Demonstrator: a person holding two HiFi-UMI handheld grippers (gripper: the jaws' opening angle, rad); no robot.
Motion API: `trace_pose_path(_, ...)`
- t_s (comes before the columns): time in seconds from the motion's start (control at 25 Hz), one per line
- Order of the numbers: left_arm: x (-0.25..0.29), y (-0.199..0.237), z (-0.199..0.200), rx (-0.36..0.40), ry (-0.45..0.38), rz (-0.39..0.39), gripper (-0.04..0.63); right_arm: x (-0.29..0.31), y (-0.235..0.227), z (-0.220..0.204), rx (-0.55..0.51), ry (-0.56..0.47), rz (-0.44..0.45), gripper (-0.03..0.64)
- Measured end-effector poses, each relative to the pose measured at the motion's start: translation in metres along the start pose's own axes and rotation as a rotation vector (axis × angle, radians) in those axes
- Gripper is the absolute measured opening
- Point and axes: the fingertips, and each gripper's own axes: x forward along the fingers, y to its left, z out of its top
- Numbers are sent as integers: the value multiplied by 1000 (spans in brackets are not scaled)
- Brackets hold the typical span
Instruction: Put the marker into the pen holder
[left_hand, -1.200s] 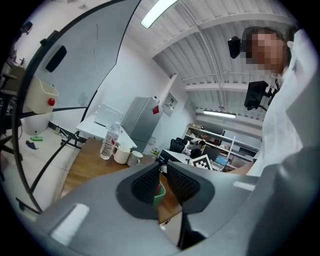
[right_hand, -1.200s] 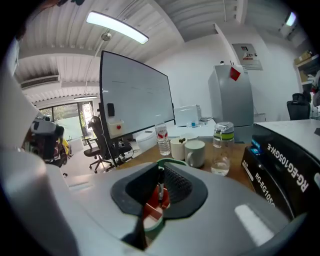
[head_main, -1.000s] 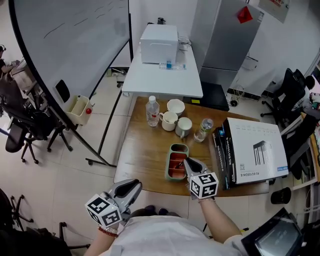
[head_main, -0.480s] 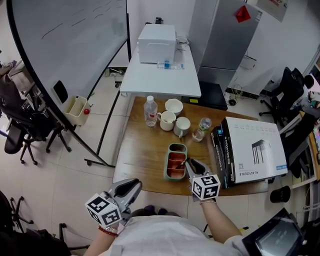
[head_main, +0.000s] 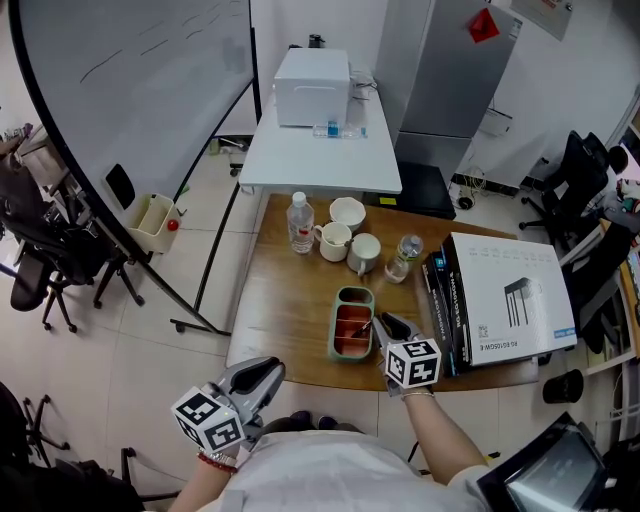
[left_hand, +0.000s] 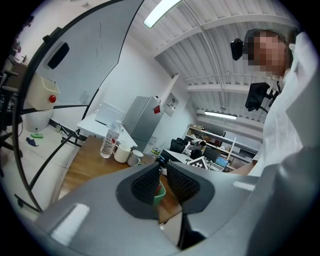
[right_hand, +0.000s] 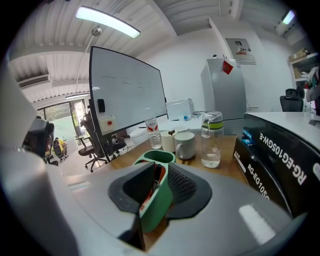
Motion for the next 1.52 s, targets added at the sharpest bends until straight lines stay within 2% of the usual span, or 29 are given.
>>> trace_pose_path(0.12,0,1,0,-1,-3,5,51,2,-1,1,-15,13,8,35)
trace_pose_path(0.32,0,1,1,-5,0,10,51,-6,6,12,-24,-11,34,26)
trace_pose_path(0.72,6,-4,0,-3,8,-10,51,-43,23,95,-13,-216,92,25)
trace_pose_path(0.84,3,-3,0,-3,7,-4,51,-41,27,107,-23,-235,122,23)
trace_pose_path(1.04,-4,2,-2,-8,-4,14,51,-12,19,83,10,-198,108,24)
trace_pose_path(1.28,-9,3,-3,-8,0,29,51,16,8,35,50,-166,29,25)
trace_pose_path(1.48,-12,11,-5,-21,4,47,49,22,12,8,20,-81,51,26)
trace_pose_path(1.52,-10,11,-5,-22,5,45,49,23,12,3,17,-59,59,56)
